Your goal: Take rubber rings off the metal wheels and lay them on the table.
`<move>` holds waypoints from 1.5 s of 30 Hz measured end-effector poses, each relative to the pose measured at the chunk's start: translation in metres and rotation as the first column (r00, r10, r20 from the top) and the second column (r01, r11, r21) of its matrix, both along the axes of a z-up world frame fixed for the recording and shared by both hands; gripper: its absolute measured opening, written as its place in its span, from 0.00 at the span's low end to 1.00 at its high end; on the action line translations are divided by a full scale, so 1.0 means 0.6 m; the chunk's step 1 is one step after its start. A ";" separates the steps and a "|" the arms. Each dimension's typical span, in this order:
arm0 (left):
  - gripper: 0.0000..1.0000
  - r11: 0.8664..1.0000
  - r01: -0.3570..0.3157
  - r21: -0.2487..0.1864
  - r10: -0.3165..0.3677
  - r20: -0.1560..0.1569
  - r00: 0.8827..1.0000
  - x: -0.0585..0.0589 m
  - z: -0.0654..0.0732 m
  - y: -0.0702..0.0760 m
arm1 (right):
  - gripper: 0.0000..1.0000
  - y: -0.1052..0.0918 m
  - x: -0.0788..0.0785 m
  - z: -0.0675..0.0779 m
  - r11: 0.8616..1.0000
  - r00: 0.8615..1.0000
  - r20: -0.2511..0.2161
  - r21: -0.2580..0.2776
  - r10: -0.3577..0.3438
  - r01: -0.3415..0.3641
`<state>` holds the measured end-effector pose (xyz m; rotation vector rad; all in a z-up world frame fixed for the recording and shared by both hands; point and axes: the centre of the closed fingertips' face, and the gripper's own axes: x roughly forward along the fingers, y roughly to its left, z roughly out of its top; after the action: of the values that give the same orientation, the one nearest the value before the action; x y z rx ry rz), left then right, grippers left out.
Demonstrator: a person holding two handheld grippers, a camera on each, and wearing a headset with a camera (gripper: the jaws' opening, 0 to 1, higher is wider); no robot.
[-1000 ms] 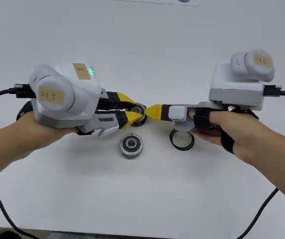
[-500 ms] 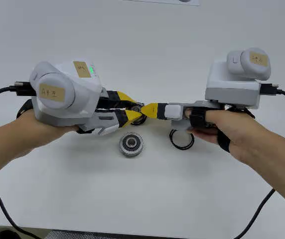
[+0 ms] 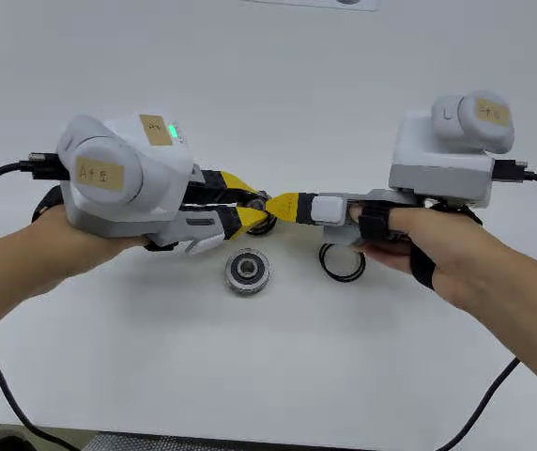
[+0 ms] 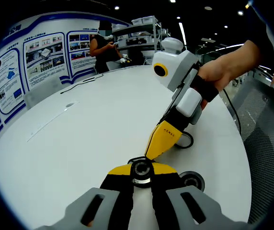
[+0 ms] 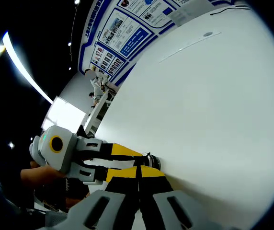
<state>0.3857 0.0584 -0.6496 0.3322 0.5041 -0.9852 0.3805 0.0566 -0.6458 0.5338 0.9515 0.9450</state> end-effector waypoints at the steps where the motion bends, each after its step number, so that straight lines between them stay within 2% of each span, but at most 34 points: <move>1: 0.13 1.000 0.001 0.000 -0.001 0.001 1.000 0.000 0.000 0.000 | 0.00 0.001 -0.001 0.001 1.000 1.000 0.004 -0.001 0.004 -0.004; 17: 0.13 1.000 0.007 0.009 -0.007 0.010 1.000 0.000 0.000 0.000 | 0.00 0.004 -0.006 0.010 1.000 1.000 0.011 0.013 0.014 -0.014; 23: 0.13 1.000 0.015 0.017 -0.015 0.013 1.000 0.000 0.000 -0.001 | 0.00 0.004 -0.007 0.012 0.999 1.000 -0.019 0.037 -0.002 0.003; 28: 0.13 0.999 0.010 0.030 -0.011 0.017 1.000 0.000 0.000 0.000 | 0.01 0.004 -0.004 0.009 1.000 1.000 -0.024 0.021 -0.014 0.015; 31: 0.13 0.999 0.004 0.033 -0.005 0.008 1.000 0.001 0.000 0.000 | 0.01 0.004 -0.004 0.005 1.000 1.000 -0.025 0.012 -0.011 0.011; 34: 0.14 1.000 -0.002 0.027 0.002 -0.003 1.000 0.001 0.000 0.001 | 0.01 0.004 -0.003 0.004 1.000 0.999 -0.029 0.011 -0.016 0.017; 42: 0.15 0.999 0.014 0.046 -0.014 0.003 1.000 0.001 0.005 0.003 | 0.01 0.005 0.000 0.003 0.999 0.999 -0.040 0.014 -0.031 0.031; 45: 0.16 0.999 0.012 0.035 -0.012 0.001 1.000 -0.002 0.013 0.008 | 0.01 0.008 0.000 0.004 0.999 0.999 -0.043 0.016 -0.031 0.032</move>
<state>0.3844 0.0635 -0.6419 0.3679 0.5195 -0.9884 0.3805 0.0613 -0.6433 0.5841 0.9719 0.9169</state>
